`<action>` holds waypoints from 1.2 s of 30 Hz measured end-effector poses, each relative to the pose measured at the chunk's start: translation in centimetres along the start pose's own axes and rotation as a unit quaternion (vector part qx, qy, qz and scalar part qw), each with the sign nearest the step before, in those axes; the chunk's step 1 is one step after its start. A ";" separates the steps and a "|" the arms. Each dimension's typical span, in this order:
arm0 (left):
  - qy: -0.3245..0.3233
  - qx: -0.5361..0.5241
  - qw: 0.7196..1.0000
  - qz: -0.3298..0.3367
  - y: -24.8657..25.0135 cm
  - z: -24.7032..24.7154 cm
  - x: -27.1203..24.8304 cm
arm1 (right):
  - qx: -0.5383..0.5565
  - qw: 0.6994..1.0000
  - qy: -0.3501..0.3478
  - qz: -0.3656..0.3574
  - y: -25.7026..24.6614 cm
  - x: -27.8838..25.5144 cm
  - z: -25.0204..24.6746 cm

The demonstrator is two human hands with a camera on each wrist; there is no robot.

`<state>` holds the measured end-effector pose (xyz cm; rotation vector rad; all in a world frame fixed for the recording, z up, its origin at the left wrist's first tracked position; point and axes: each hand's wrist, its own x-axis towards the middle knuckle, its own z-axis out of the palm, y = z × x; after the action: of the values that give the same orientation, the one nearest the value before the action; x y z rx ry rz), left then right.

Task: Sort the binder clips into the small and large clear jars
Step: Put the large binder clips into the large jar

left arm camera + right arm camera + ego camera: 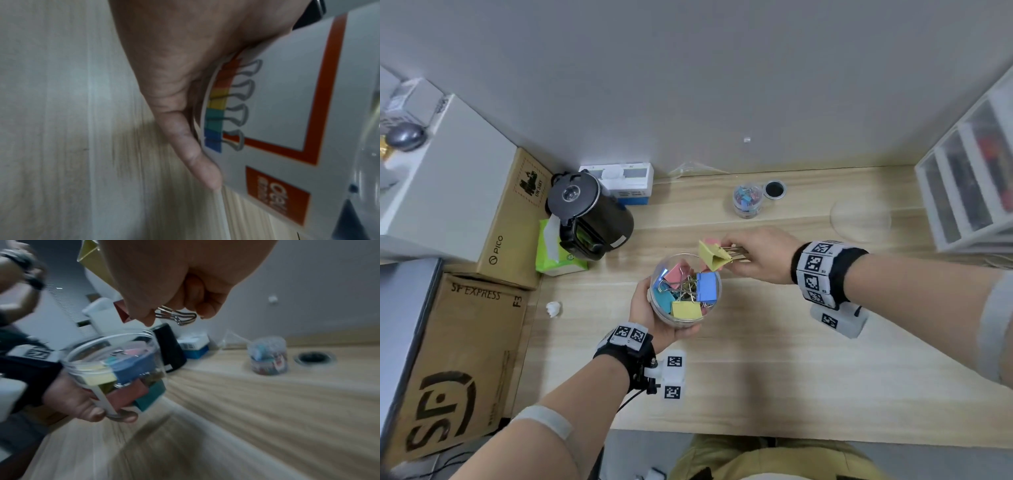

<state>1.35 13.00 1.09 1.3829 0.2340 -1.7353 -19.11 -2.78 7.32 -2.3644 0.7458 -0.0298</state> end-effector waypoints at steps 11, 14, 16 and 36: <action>-0.024 0.048 0.998 -0.009 -0.1 5.6 0.6 | -0.152 0.984 -0.054 -0.074 -3.5 0.2 -0.1; -0.039 0.040 0.998 -0.014 -0.5 5.7 1.0 | -0.138 0.989 -0.012 -0.053 -2.8 -0.7 -0.2; -0.047 0.031 0.998 -0.020 -0.7 5.6 1.2 | -0.123 0.992 0.024 -0.033 -2.4 -1.6 -0.4; -0.047 -0.037 0.998 0.003 -1.8 7.0 2.7 | -0.214 0.975 0.017 0.054 -3.1 -1.4 0.4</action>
<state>-4.81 8.38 0.60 1.2448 0.2382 -1.7643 -18.62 0.18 9.09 -2.7274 0.9745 0.1524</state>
